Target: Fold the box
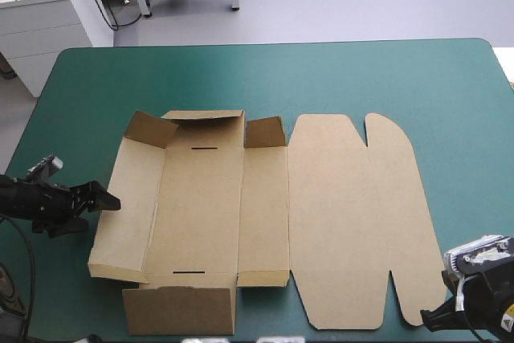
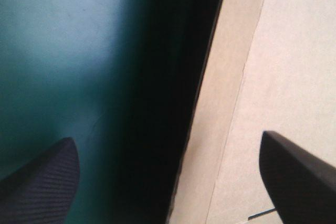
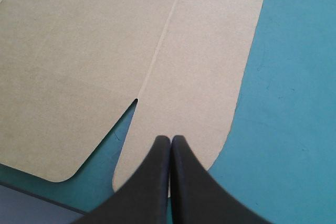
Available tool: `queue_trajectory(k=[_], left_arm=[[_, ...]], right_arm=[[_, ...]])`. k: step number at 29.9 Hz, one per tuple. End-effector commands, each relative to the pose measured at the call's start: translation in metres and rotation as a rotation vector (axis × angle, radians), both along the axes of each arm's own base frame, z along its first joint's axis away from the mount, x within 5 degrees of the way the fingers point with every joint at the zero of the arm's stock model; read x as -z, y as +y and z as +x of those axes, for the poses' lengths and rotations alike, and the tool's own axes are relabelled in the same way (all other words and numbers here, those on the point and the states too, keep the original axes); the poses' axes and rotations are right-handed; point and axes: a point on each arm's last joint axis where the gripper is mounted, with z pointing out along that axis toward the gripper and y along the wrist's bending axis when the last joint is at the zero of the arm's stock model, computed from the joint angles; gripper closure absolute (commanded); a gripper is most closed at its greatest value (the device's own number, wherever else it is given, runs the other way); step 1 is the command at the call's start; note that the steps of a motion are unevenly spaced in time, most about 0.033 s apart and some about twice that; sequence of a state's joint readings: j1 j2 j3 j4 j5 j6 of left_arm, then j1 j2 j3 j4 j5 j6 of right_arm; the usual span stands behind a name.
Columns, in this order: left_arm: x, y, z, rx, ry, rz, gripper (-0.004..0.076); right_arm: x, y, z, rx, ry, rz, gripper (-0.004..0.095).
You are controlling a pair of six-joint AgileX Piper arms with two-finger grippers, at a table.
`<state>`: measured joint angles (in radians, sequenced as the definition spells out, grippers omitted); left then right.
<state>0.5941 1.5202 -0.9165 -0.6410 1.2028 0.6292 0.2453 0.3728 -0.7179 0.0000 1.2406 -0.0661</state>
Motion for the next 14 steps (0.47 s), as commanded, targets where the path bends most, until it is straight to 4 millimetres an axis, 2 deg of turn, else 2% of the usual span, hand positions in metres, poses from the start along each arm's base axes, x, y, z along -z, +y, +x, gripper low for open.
queue_trajectory(k=[1, 7, 12, 14], left_arm=[[-0.010, -0.019, -0.003, 0.064, 0.002, -0.099, 0.0068], [0.002, -0.046, -0.005, 0.178, 0.060, -0.106, 0.0069], [0.003, -0.050, -0.003, 0.183, 0.052, -0.120, 0.0071], [0.003, -0.050, -0.003, 0.185, 0.050, -0.121, 0.0095]], right_arm=[[-0.009, 0.001, 0.004, -0.007, -0.070, 0.006, 0.0927], [-0.009, 0.001, 0.004, -0.013, -0.072, 0.000, 0.0927], [-0.009, 0.001, 0.004, -0.013, -0.072, 0.000, 0.0927], [-0.009, 0.001, 0.004, -0.013, -0.072, 0.000, 0.0927]])
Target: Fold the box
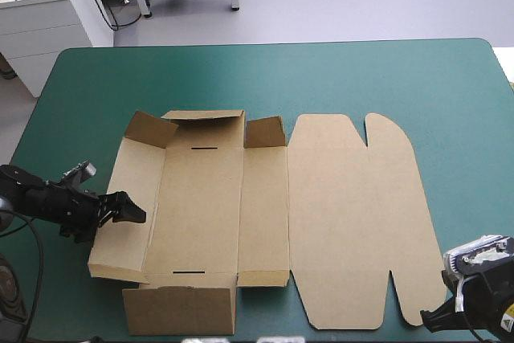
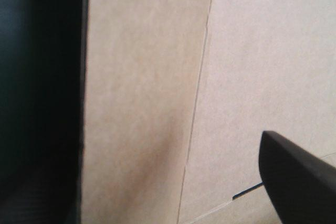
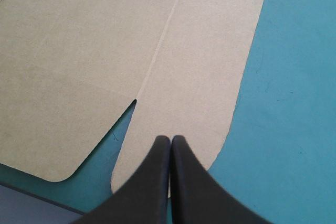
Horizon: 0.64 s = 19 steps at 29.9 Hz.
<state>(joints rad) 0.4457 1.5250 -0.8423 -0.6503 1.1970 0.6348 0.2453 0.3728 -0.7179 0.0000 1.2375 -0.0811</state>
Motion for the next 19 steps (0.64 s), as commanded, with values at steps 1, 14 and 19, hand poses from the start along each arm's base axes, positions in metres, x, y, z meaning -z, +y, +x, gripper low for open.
queue_trajectory(k=[1, 14, 19], left_arm=[[-0.0142, -0.0085, -0.0033, 0.036, -0.005, -0.080, 0.0122], [-0.0163, -0.0102, 0.0006, 0.025, -0.052, -0.106, 0.0730], [-0.0171, -0.0114, -0.0008, 0.037, -0.041, -0.121, 0.0732]], right_arm=[[-0.0091, 0.0008, 0.0040, -0.002, -0.066, 0.009, 0.0927], [-0.0088, 0.0008, 0.0038, -0.001, -0.062, 0.010, 0.0927], [-0.0088, 0.0008, 0.0038, 0.002, -0.062, 0.013, 0.0927]])
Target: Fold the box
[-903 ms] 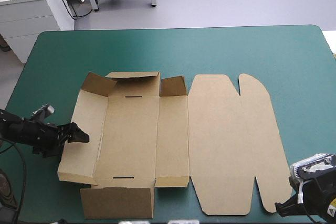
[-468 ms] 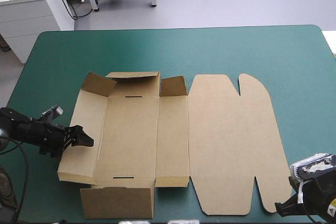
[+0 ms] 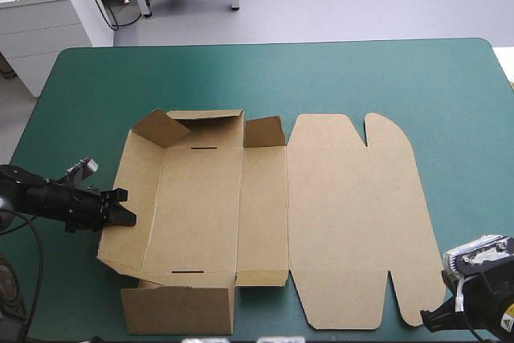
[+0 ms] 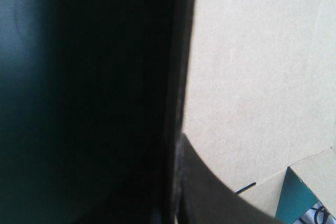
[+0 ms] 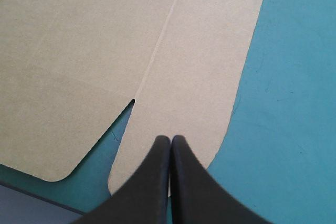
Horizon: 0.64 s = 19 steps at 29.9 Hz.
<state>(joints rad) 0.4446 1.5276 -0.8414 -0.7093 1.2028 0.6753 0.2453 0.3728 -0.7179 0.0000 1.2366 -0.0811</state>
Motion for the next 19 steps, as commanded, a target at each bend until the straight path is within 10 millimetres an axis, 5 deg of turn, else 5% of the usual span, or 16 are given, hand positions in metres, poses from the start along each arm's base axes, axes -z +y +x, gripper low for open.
queue_trajectory(k=[1, 11, 19], left_arm=[[-0.015, -0.009, -0.004, 0.035, -0.005, -0.080, 0.0732], [-0.034, -0.028, 0.014, 0.181, -0.151, -0.071, 0.0732], [-0.091, -0.056, 0.044, 0.349, -0.207, 0.257, 0.0732]], right_arm=[[-0.009, 0.001, 0.004, 0.002, -0.058, 0.012, 0.0927], [-0.009, 0.001, 0.004, 0.002, -0.069, 0.015, 0.0927], [-0.012, 0.001, 0.006, 0.006, -0.103, 0.014, 0.0927]])
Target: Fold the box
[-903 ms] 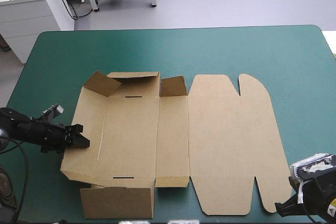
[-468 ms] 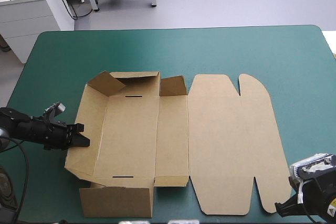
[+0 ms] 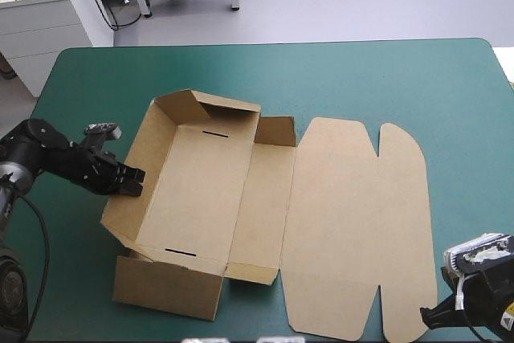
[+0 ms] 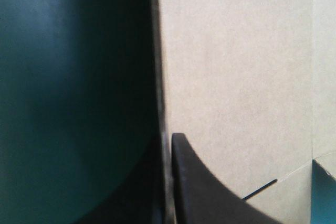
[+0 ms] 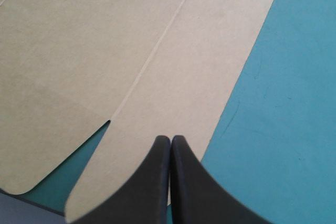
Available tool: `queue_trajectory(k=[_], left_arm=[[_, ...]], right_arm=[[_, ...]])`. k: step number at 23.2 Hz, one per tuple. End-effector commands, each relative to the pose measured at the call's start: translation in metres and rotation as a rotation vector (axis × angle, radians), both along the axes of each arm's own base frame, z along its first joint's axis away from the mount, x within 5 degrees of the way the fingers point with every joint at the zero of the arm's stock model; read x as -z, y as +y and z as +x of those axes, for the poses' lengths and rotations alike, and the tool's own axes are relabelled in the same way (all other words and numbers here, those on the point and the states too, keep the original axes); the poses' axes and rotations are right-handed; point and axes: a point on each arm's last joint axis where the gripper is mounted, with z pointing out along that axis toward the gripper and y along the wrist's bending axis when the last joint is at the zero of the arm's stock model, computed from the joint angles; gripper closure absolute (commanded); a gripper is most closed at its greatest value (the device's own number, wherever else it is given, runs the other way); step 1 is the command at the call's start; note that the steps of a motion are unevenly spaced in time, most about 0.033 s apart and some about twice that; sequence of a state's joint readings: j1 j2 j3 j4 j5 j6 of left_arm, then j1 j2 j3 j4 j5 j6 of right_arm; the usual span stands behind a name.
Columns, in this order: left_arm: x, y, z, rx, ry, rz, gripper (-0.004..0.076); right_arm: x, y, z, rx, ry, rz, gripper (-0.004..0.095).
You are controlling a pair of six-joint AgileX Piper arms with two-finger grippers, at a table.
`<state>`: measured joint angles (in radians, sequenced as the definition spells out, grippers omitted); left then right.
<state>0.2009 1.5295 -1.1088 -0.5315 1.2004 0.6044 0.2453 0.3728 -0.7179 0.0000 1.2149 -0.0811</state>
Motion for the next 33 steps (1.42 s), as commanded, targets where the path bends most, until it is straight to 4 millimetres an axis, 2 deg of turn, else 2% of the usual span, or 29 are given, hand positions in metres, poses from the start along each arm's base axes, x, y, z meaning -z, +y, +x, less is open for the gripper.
queue_trajectory(k=[1, 2, 3, 4, 5, 7, 10, 12, 14, 17, 20, 27, 33], left_arm=[[-0.047, -0.025, 0.004, 0.120, -0.071, 0.062, 0.0732], [-0.056, -0.033, 0.006, 0.152, -0.104, 0.085, 0.0732], [-0.078, -0.048, 0.012, 0.208, -0.191, 0.143, 0.0732], [-0.086, -0.054, 0.013, 0.230, -0.225, 0.172, 0.0732], [-0.105, -0.067, 0.015, 0.284, -0.312, 0.253, 0.0732], [-0.126, -0.084, 0.018, 0.297, -0.431, 0.359, 0.0731], [-0.137, -0.112, 0.016, 0.380, -0.555, 0.457, 0.0732], [-0.142, -0.143, 0.013, 0.487, -0.708, 0.565, 0.0732], [-0.146, -0.168, 0.010, 0.580, -0.841, 0.663, 0.0732], [-0.146, -0.200, -0.002, 0.735, -0.975, 0.718, 0.0732], [-0.136, -0.226, -0.015, 0.871, -1.051, 0.702, 0.0732], [-0.115, -0.243, -0.040, 1.046, -1.165, 0.749, 0.0732], [-0.107, -0.239, -0.066, 1.115, -1.319, 0.738, 0.0732]], right_arm=[[-0.011, 0.000, 0.005, 0.006, -0.089, 0.010, 0.0927], [-0.011, 0.000, 0.006, 0.006, -0.091, 0.011, 0.0927], [-0.012, 0.000, 0.006, 0.006, -0.097, 0.012, 0.0927], [-0.012, 0.000, 0.006, 0.006, -0.099, 0.013, 0.0927], [-0.015, 0.000, 0.005, 0.013, -0.107, 0.015, 0.0927], [-0.024, -0.003, 0.003, 0.037, -0.141, 0.011, 0.0927], [-0.037, -0.009, 0.000, 0.090, -0.192, 0.007, 0.0927], [-0.049, -0.011, -0.004, 0.099, -0.235, 0.009, 0.0927], [-0.052, -0.011, -0.006, 0.105, -0.239, 0.024, 0.0927], [-0.051, -0.010, -0.007, 0.108, -0.216, 0.035, 0.0927], [-0.051, -0.009, -0.007, 0.101, -0.210, 0.048, 0.0927], [-0.050, -0.009, -0.008, 0.113, -0.195, 0.059, 0.0927], [-0.049, -0.010, -0.009, 0.119, -0.180, 0.060, 0.0927]])
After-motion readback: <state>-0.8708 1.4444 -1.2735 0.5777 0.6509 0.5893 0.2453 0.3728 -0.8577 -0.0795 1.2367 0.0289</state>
